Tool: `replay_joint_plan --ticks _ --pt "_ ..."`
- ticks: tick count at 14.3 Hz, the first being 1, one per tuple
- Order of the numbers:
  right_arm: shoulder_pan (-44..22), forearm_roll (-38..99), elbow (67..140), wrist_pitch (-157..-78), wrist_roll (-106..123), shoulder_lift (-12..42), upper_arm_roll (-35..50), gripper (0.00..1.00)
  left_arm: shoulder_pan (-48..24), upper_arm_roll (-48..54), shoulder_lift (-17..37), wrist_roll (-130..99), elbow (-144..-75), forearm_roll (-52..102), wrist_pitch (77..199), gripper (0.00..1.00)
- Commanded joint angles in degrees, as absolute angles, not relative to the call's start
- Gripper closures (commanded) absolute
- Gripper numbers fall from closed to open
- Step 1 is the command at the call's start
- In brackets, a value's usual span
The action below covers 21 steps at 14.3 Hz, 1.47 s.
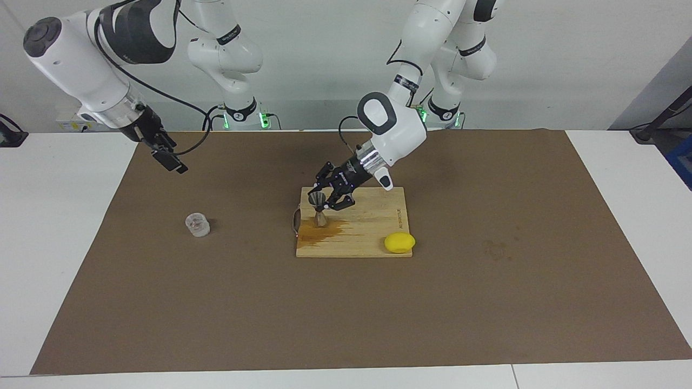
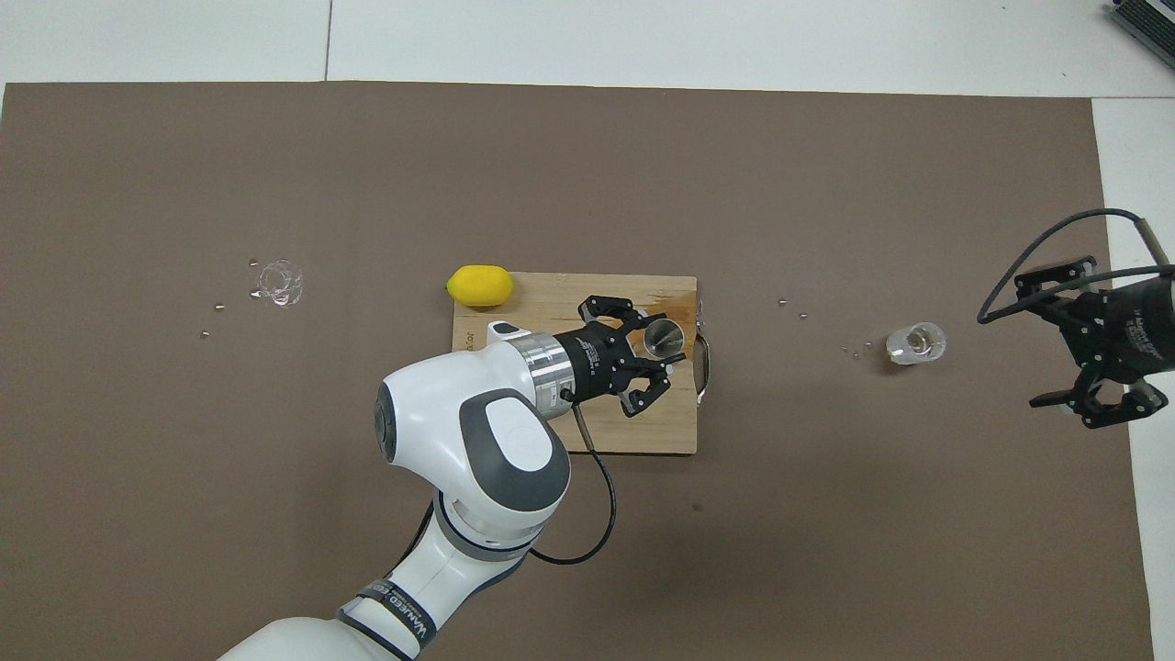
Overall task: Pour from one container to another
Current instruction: 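Set the steel cup on the board while the right gripper reaches the glass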
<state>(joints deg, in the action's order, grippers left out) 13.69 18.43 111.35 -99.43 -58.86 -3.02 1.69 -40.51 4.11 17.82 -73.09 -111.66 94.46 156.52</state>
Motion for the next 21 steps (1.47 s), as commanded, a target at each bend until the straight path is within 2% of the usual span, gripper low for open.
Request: replay_joint_plan --ticks 1,2,3,7,8,9,10,16,21 --pt "18.36 24.94 113.47 -101.86 -59.16 1.21 2.29 0.00 -41.75 3.25 18.46 -72.51 -111.09 95.10 157.59 1.00" --pt "19.24 26.27 113.64 -103.43 -57.85 3.06 2.29 0.00 -41.75 3.34 18.37 -72.60 -111.35 95.18 157.59 0.86" --pt "20.12 27.41 114.51 -106.32 -56.88 4.64 2.29 0.00 -41.66 3.34 18.11 -72.60 -111.88 95.71 157.59 0.64" --pt "24.68 31.89 117.67 -114.59 -55.28 8.35 2.28 0.00 -41.75 3.25 18.02 -72.60 -112.85 95.98 157.50 0.60" --pt "25.31 33.47 118.47 -115.57 -55.11 9.05 2.29 0.00 -41.84 3.25 17.93 -72.68 -113.03 95.89 157.59 0.53" --pt "25.31 34.18 119.43 -116.01 -54.59 9.31 2.29 0.00 -41.92 3.25 17.84 -72.69 -113.55 95.98 157.59 0.10" --pt "25.23 34.80 120.05 -116.45 -54.49 9.58 2.29 0.00 -42.10 3.25 17.75 -72.69 -113.73 95.98 157.59 0.00" --pt "24.87 43.15 122.17 -120.93 -48.34 14.50 2.29 0.00 -41.40 3.34 17.32 -72.77 -114.08 96.15 157.33 0.00" --pt "23.65 48.16 123.31 -121.55 -46.14 14.94 2.29 0.00 -34.91 3.43 10.39 -72.60 -118.81 95.54 150.58 0.00"
